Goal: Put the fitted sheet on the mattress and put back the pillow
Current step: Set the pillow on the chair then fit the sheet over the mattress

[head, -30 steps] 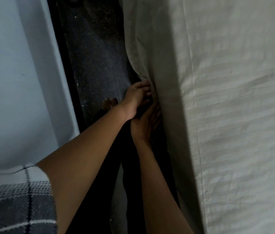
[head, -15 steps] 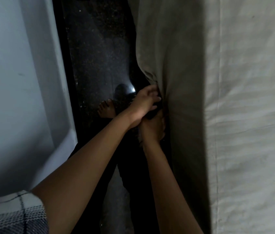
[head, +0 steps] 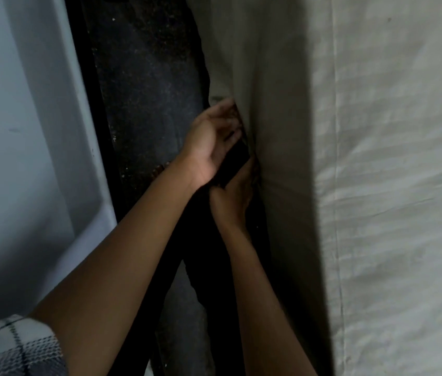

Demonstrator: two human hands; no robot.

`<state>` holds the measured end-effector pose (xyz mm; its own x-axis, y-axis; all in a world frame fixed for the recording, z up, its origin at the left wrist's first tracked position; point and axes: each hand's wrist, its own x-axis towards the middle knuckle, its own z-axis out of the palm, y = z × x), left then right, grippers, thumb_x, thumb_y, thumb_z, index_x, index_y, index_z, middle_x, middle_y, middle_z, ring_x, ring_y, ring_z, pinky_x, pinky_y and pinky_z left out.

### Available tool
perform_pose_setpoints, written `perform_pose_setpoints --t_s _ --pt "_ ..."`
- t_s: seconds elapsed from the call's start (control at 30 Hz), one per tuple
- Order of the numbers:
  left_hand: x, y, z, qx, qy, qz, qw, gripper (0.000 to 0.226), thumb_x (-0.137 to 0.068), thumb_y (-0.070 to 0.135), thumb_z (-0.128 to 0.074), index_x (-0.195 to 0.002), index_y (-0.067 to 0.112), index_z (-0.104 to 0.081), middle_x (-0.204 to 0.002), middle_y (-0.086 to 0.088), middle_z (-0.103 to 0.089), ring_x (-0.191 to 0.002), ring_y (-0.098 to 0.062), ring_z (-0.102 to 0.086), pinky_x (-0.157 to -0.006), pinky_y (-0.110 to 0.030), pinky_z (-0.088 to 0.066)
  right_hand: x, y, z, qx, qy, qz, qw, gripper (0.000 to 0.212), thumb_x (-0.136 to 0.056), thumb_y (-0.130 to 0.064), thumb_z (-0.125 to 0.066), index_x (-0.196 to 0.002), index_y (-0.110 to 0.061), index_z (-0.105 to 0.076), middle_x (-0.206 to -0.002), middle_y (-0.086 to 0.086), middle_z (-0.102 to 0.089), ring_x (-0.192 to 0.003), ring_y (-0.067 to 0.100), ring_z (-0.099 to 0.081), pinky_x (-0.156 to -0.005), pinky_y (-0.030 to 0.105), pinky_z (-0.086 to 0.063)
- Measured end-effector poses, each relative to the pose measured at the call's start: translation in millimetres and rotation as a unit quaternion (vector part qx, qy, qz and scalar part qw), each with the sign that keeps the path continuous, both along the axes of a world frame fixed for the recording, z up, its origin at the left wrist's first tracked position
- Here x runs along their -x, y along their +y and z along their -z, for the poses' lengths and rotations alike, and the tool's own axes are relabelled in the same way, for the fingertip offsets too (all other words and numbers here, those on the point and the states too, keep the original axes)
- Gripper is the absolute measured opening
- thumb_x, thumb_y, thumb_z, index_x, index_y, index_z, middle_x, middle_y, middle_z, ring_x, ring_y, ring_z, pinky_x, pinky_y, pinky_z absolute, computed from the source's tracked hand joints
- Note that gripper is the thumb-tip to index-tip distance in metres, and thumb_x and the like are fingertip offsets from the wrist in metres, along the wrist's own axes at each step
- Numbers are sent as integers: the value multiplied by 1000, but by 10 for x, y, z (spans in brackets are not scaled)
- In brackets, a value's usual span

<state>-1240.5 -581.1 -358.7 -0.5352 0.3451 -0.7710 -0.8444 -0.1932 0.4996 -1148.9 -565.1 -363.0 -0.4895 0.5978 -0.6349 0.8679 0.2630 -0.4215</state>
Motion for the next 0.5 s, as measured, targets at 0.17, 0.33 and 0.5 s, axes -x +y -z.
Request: perform_pose_setpoints --t_s 0.17,0.33,0.5 --pt "-137 -124 212 172 99 108 974 38 -90 -12 -37 -119 0 -58 -120 -19 -61 -104 -18 -56 -92 -25 -45 198 -49 61 -6 -101 31 994 87 -89 -27 -50 -150 -10 10 -158 7 12 -146 20 10 -117 39 2" --pt "-42 -66 289 117 -16 144 982 30 -96 5 -39 -117 7 -60 -117 -10 -61 -108 -24 -57 -91 -26 -46 294 -97 249 -32 -99 48 993 74 -95 -41 -34 -151 -15 8 -159 8 11 -145 24 12 -114 41 9" --pt "187 -13 315 64 -95 84 990 19 -95 12 -45 -104 22 -58 -100 3 -63 -92 -12 -60 -85 -28 -48 339 10 131 17 -112 71 991 82 -94 -39 -43 -150 -11 11 -158 8 13 -145 23 13 -115 40 8"
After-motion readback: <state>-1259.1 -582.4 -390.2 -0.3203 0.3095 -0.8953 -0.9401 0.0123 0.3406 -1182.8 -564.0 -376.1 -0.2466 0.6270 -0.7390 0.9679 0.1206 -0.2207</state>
